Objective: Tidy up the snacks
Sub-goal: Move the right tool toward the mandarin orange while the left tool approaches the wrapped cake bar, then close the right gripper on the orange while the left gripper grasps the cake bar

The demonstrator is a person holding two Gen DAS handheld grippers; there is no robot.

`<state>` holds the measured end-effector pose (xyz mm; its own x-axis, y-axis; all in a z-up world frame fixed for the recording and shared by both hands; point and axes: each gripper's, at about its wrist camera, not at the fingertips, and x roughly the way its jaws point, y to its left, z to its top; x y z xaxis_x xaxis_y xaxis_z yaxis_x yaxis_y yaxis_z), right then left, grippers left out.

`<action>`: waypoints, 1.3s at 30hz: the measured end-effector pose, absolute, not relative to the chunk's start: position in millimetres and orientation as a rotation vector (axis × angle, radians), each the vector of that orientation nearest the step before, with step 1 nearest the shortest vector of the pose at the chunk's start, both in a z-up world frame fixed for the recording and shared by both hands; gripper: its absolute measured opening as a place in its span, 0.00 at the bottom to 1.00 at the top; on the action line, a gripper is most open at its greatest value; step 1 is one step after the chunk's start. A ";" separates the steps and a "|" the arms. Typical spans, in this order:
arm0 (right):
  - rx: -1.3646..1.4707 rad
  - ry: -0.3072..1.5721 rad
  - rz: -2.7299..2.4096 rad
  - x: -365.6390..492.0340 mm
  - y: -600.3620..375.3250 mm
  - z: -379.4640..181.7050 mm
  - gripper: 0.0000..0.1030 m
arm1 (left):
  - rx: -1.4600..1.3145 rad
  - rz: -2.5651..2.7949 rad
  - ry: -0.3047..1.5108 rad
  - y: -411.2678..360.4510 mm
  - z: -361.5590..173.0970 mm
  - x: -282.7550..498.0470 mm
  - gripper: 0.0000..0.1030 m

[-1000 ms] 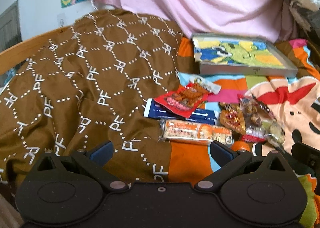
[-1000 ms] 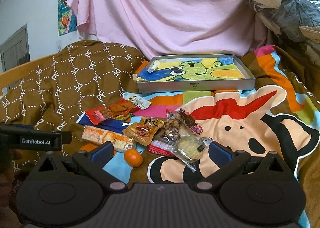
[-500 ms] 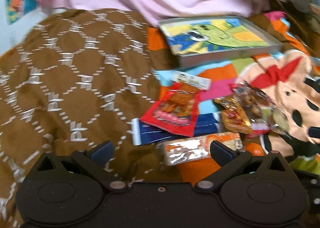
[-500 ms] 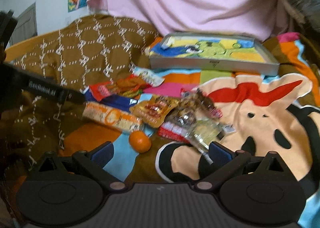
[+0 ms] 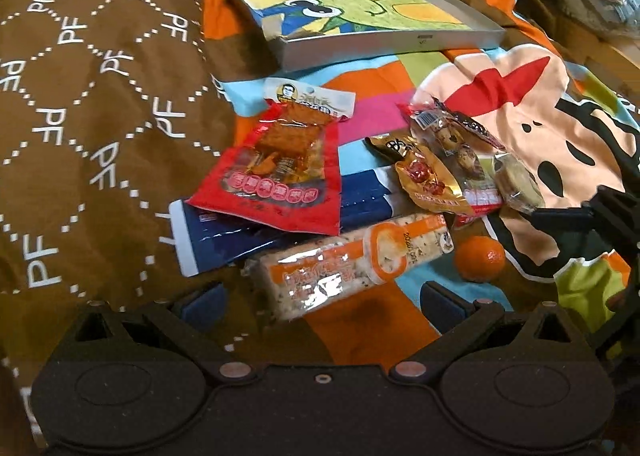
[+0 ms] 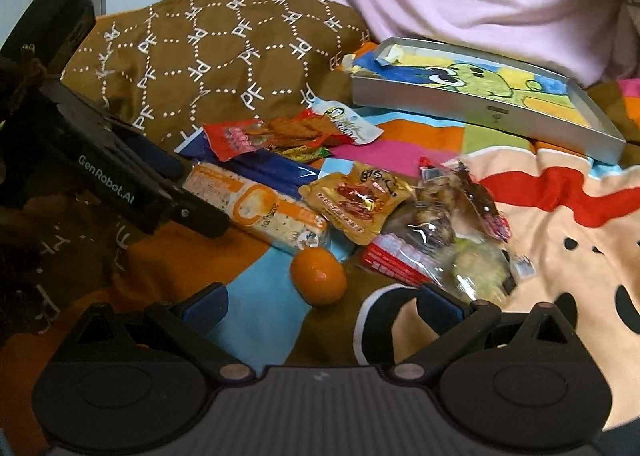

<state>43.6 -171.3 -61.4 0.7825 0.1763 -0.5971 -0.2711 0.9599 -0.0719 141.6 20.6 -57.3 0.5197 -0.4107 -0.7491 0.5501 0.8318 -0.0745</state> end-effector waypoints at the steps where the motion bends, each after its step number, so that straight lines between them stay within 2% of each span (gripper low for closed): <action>1: -0.161 0.630 0.242 46.8 -170.4 -63.2 0.96 | 0.174 -0.582 0.850 20.5 -58.7 144.2 0.99; 8: -0.149 0.670 0.251 68.9 -169.2 -73.0 0.78 | 0.102 -0.622 0.856 24.4 -61.9 155.4 0.99; 10: -0.158 0.669 0.259 72.0 -167.1 -74.1 0.61 | 0.092 -0.651 0.860 23.7 -61.8 156.4 0.99; 13: -0.166 0.666 0.259 72.4 -165.7 -75.0 0.43 | 0.082 -0.699 0.874 23.0 -61.4 156.5 0.99; 15: -0.159 0.662 0.256 71.8 -167.2 -74.6 0.36 | 0.076 -0.716 0.879 24.1 -60.9 156.0 0.99; 22: -0.129 0.651 0.220 58.2 -181.3 -68.1 0.36 | 0.048 -0.844 0.997 25.9 -63.4 152.6 0.99; 28: -0.084 0.658 0.192 49.6 -194.3 -64.1 0.36 | 0.207 -0.847 0.924 14.7 -59.6 135.5 0.99; 39: -0.061 0.665 0.188 49.9 -197.5 -65.7 0.36 | 0.143 -0.778 0.902 24.1 -61.3 155.7 0.98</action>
<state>49.9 -197.5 -65.7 0.7707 0.1533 -0.6185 -0.1923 0.9813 0.0036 155.7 24.1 -61.3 0.3718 -0.5472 -0.7499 0.6611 0.7232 -0.1999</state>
